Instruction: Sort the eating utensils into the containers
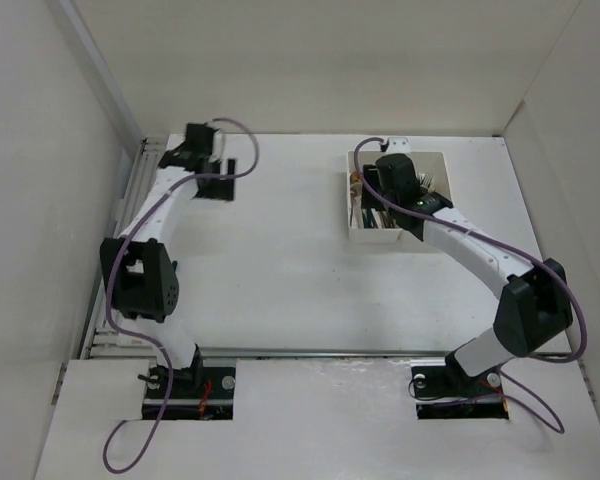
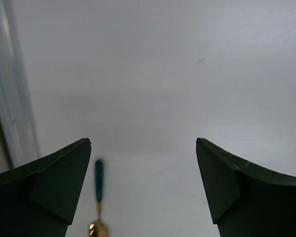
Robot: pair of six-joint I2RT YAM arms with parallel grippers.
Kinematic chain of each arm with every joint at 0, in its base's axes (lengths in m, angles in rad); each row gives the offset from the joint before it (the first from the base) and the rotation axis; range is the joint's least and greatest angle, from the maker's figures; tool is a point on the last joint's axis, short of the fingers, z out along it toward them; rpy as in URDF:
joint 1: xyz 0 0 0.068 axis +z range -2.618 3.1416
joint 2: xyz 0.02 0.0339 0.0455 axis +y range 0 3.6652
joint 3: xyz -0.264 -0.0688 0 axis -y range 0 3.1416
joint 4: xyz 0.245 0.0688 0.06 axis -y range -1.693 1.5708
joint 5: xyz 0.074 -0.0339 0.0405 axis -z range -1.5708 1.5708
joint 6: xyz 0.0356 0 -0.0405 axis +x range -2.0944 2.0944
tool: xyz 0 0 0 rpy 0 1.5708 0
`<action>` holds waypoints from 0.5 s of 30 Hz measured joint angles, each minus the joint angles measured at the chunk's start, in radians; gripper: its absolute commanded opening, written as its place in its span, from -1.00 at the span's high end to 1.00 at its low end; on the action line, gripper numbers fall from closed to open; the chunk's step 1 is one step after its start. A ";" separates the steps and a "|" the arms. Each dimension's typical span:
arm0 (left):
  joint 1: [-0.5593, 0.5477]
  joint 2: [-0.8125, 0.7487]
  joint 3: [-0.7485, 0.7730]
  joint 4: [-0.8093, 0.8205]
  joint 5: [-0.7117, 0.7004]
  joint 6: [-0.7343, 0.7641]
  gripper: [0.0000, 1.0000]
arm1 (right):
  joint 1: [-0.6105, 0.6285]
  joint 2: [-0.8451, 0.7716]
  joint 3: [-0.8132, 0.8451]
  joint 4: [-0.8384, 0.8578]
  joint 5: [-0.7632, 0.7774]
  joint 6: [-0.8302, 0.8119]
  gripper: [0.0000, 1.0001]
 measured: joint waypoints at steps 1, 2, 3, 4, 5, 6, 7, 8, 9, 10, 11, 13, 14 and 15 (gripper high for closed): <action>0.071 -0.023 -0.068 -0.008 -0.009 0.010 -0.70 | 0.010 0.018 0.011 -0.005 -0.005 -0.003 -0.28; 0.145 -0.038 -0.137 -0.026 -0.012 0.023 -0.67 | 0.018 0.034 0.024 -0.009 -0.011 -0.006 -0.28; 0.219 -0.042 -0.197 -0.040 -0.012 0.038 -0.67 | 0.024 0.050 0.039 -0.013 -0.016 -0.010 -0.28; 0.287 -0.042 -0.254 -0.049 -0.011 0.055 -0.67 | 0.031 0.065 0.055 -0.016 -0.021 -0.013 -0.30; 0.344 -0.042 -0.304 -0.060 -0.009 0.071 -0.67 | 0.037 0.080 0.073 -0.023 -0.023 -0.018 -0.30; 0.387 -0.042 -0.343 -0.080 -0.011 0.086 -0.67 | 0.042 0.093 0.091 -0.030 -0.026 -0.023 -0.30; 0.417 -0.042 -0.370 -0.102 -0.012 0.104 -0.62 | 0.051 0.109 0.114 -0.035 -0.027 -0.031 -0.30; 0.436 -0.042 -0.386 -0.116 -0.011 0.118 -0.58 | 0.060 0.123 0.135 -0.039 -0.028 -0.037 -0.30; 0.447 -0.042 -0.396 -0.120 -0.008 0.132 -0.55 | 0.068 0.134 0.153 -0.043 -0.029 -0.042 -0.30; 0.457 -0.042 -0.404 -0.121 -0.003 0.145 -0.49 | 0.079 0.145 0.171 -0.052 -0.028 -0.053 -0.30; 0.464 -0.042 -0.413 -0.118 0.010 0.156 -0.49 | 0.089 0.152 0.185 -0.056 -0.026 -0.061 -0.30; 0.476 -0.042 -0.432 -0.114 0.044 0.178 -0.47 | 0.105 0.158 0.203 -0.065 -0.024 -0.072 -0.30; 0.481 -0.042 -0.444 -0.113 0.062 0.185 -0.43 | 0.110 0.159 0.209 -0.071 -0.024 -0.076 -0.30; 0.483 -0.042 -0.457 -0.113 0.083 0.193 -0.41 | 0.115 0.160 0.216 -0.076 -0.022 -0.081 -0.30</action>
